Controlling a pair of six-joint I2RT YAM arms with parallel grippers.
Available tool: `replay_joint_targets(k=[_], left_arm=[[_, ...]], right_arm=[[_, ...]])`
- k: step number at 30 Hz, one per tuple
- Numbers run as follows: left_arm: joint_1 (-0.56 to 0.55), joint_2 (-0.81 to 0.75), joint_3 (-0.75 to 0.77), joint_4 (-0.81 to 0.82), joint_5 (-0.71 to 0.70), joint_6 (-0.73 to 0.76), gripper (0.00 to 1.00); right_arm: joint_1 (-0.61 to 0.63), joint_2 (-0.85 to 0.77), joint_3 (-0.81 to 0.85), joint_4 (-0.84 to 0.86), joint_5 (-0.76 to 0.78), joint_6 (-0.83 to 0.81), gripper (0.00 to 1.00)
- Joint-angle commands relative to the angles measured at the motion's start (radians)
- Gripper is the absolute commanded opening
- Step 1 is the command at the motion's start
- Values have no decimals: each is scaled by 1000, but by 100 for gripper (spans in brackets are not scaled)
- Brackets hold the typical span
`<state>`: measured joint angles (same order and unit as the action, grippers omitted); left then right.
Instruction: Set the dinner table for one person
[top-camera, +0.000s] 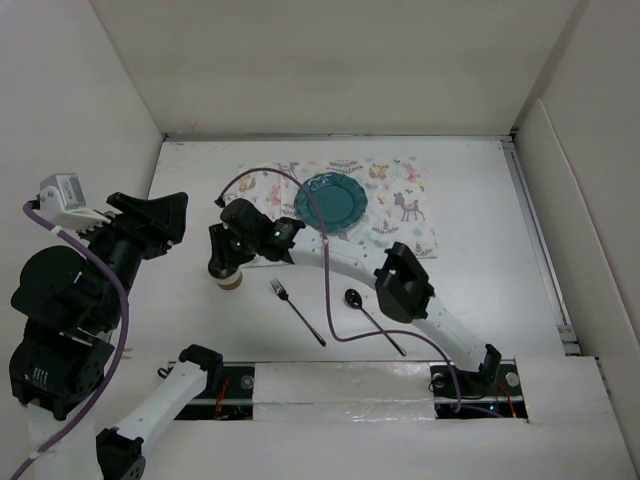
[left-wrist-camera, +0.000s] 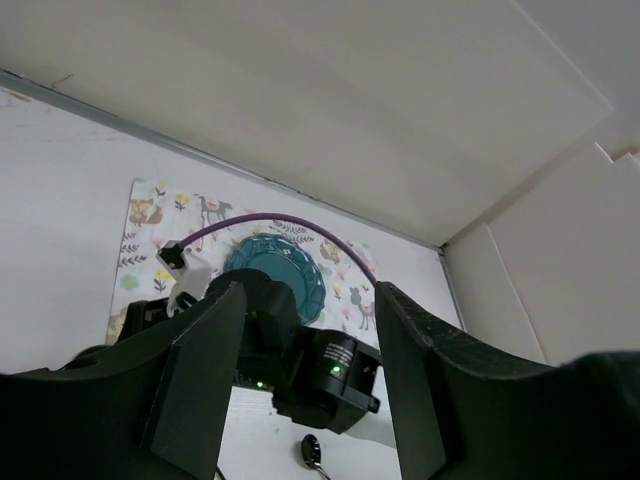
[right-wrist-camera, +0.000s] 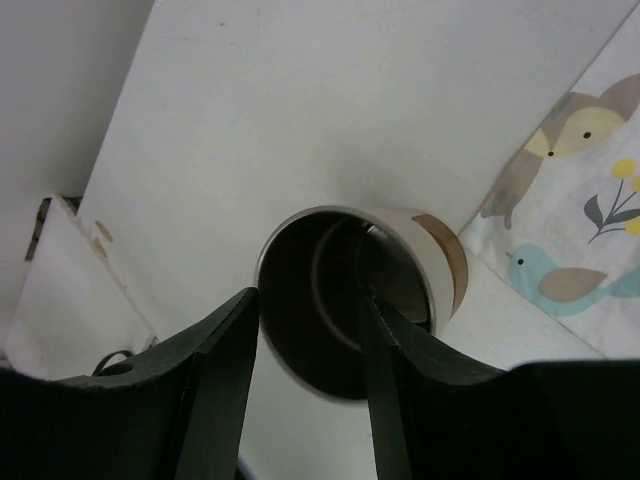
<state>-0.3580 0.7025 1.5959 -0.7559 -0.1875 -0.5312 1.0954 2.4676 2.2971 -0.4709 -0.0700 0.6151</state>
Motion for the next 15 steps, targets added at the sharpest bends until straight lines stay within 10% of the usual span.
replay_joint_targets(k=[1,15], left_arm=[[-4,-3,-16,40,6,17,52],[-4,-9,-68,66,25,2,52]], right_arm=[[-12,-176,-71,135,-33,8,50],[-20,-115,-130,31,-24,-6,53]])
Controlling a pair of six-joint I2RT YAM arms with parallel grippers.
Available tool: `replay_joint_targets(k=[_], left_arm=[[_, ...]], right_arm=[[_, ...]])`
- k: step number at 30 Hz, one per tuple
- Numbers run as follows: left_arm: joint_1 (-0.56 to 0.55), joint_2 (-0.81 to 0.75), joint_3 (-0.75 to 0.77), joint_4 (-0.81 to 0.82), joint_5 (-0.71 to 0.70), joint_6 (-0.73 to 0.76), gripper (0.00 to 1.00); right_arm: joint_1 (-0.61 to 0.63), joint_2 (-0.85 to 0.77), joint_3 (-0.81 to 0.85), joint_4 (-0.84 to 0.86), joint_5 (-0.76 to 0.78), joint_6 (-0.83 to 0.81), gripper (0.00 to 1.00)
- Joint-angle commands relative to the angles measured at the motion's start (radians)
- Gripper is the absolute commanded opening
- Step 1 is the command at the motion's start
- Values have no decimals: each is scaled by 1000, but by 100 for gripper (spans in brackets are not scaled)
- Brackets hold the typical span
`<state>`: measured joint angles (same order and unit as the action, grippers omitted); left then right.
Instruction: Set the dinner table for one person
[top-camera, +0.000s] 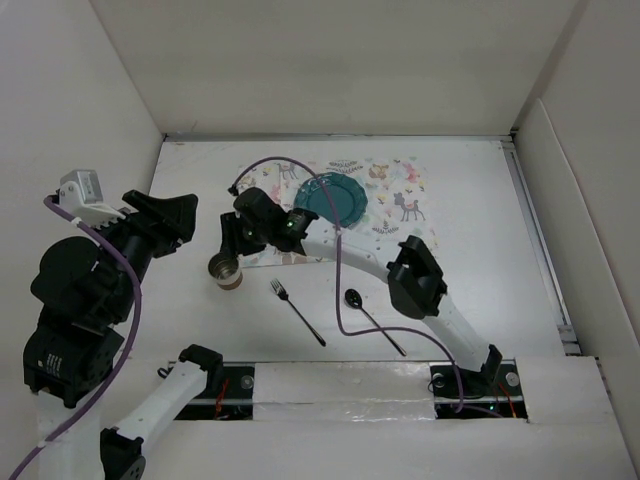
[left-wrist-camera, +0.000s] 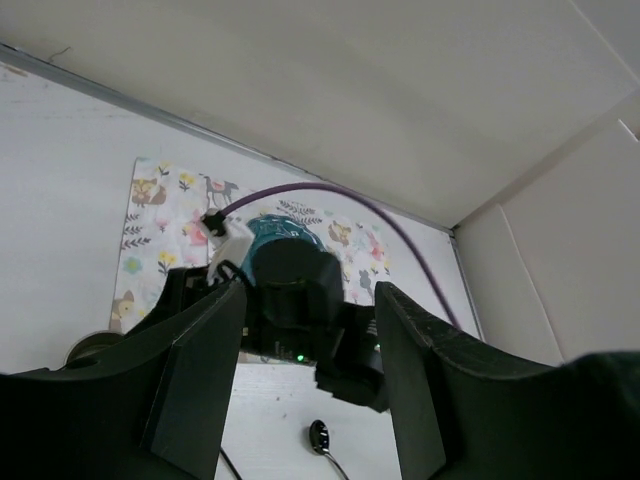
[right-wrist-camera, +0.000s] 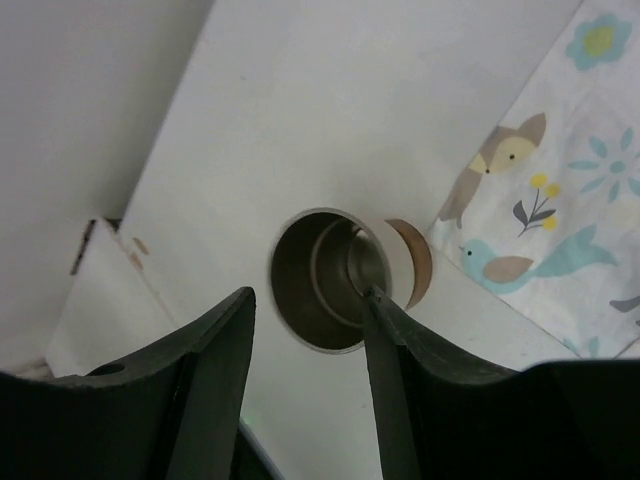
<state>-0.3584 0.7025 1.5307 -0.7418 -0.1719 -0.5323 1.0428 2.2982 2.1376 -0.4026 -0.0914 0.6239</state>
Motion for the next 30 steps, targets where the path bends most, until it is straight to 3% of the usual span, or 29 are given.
replay_joint_targets(k=[1,5,8,10,11,17,23,24,30], left_arm=[[-4,-12,-3,50,8,2,51],[-4,-17,2,41,-3,3,52],[-4,-17,2,38,-6,3,52],[-4,-18,0,38,-6,3,51],[-4,-18,2,39,-6,3,51],[-4,-11,-29,70,5,-1,52],[-4,14,-99,113,41,-3,51],[-4,23,-109,119,48,0,50],[-4,106,-173,188,156,3,44]], right_arm=[[33,76,38,-44,-2,-16,53],[42,115,73,-74,27,-15,52],[42,128,84,-65,28,-4,42],[42,124,87,-56,30,10,10],[42,118,82,-50,38,14,0],[-26,-71,-37,90,9,59,0],[-285,-258,-148,52,42,-10,0],[-376,-267,-156,12,35,-21,0],[-654,-273,-142,-138,85,-110,0]])
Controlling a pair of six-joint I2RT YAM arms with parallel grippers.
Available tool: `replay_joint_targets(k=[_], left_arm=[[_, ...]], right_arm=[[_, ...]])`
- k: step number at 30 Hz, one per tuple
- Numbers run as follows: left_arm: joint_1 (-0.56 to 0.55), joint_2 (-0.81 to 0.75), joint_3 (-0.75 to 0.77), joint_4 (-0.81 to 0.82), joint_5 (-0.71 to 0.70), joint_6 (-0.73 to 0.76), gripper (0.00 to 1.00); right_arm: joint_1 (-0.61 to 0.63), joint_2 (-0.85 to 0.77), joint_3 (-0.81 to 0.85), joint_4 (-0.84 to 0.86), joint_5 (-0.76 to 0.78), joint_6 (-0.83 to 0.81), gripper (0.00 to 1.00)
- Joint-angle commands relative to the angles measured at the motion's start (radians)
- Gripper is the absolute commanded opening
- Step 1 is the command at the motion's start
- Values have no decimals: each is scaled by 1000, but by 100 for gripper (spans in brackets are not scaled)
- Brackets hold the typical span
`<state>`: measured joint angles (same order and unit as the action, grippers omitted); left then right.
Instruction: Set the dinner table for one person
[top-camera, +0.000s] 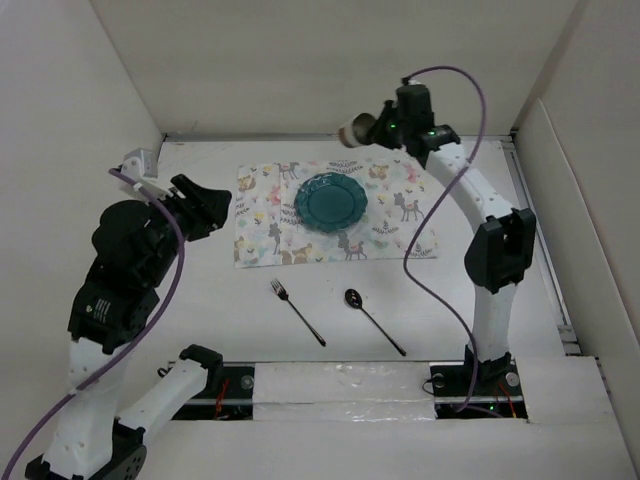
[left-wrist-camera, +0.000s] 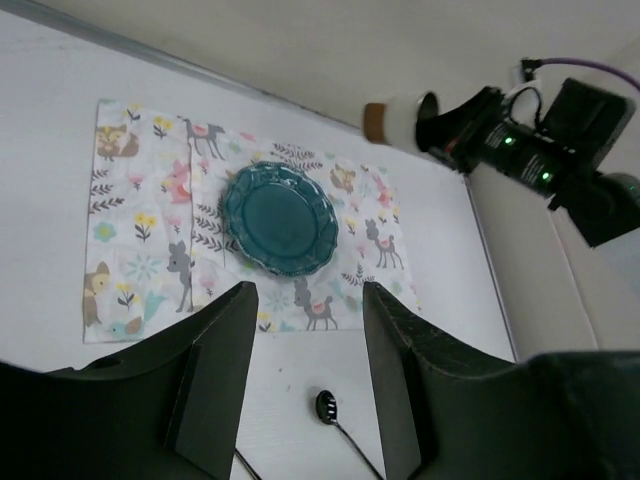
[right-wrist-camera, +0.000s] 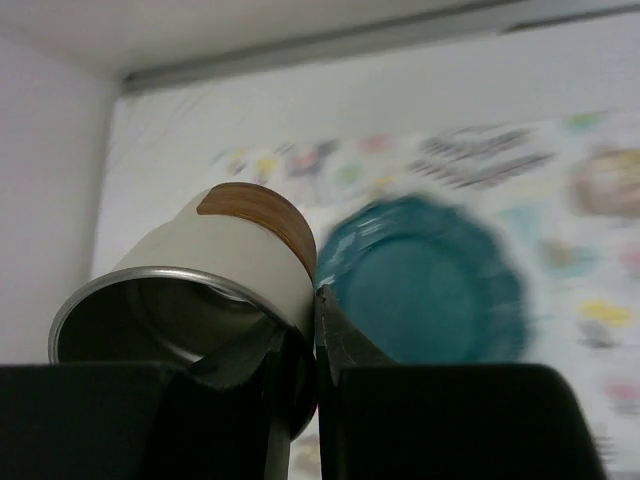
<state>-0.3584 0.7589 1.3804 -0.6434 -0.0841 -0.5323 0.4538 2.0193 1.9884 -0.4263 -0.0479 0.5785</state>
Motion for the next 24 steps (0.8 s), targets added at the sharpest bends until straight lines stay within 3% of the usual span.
replay_joint_targets(k=[1,9,16,24], left_arm=[[-4,60,-36,96,78,6,43],[-4,181,-106,195,78,32,27],[-14,264,-147,272,78,43,24],[-24,315,-173,329,78,61,24]], right_arm=[[-131,15,33,-133,78,-72,0],[-313,196,236,-334,92,-132,0],[-336,346,377,-436,100,-132,0],[-327,386,375,-433,144,-117,4]])
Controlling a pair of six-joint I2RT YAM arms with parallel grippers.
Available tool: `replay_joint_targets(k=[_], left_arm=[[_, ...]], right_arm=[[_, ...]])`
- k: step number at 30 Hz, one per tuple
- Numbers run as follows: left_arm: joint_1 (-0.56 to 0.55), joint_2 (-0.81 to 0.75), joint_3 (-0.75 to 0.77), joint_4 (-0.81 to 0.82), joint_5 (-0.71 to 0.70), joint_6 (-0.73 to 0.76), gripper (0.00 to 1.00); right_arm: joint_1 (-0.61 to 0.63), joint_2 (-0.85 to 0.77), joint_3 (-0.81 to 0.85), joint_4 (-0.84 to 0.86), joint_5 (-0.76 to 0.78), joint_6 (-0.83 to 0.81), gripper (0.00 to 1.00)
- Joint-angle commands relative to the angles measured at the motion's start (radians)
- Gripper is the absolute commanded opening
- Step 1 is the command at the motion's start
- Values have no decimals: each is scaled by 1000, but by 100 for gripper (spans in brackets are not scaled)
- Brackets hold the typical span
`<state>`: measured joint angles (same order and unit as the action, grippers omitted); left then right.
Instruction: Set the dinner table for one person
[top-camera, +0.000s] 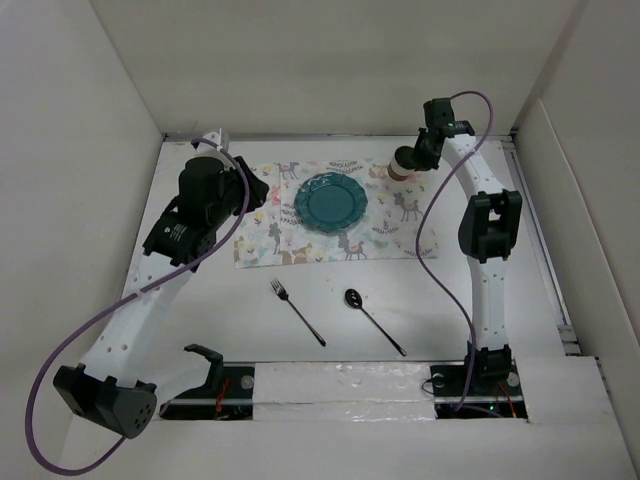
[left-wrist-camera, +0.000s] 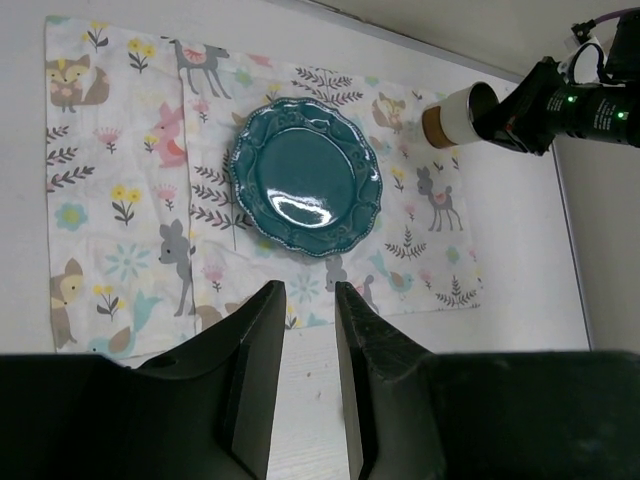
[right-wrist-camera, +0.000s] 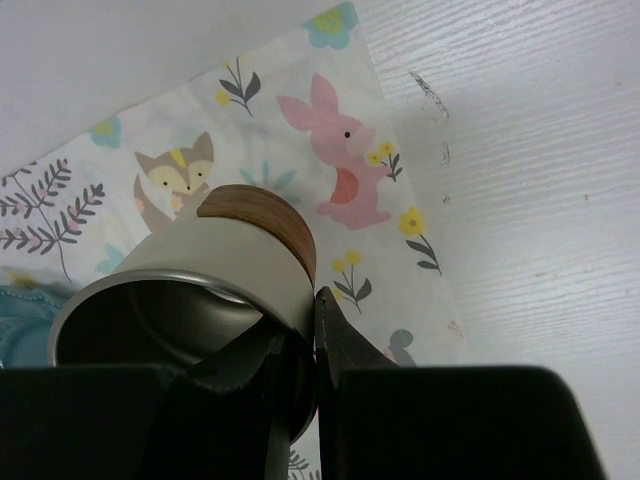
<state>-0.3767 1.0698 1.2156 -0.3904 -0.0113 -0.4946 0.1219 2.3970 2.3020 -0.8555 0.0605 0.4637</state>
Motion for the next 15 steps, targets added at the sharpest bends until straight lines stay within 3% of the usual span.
replay_joint_targets(k=[1,15], left_arm=[[-5,7,-8,79,5,25,23],[-5,22,-19,91,-4,62,24]], right_arm=[[5,13,66,-4,50,6,5],[5,65,100,-7,67,33,17]])
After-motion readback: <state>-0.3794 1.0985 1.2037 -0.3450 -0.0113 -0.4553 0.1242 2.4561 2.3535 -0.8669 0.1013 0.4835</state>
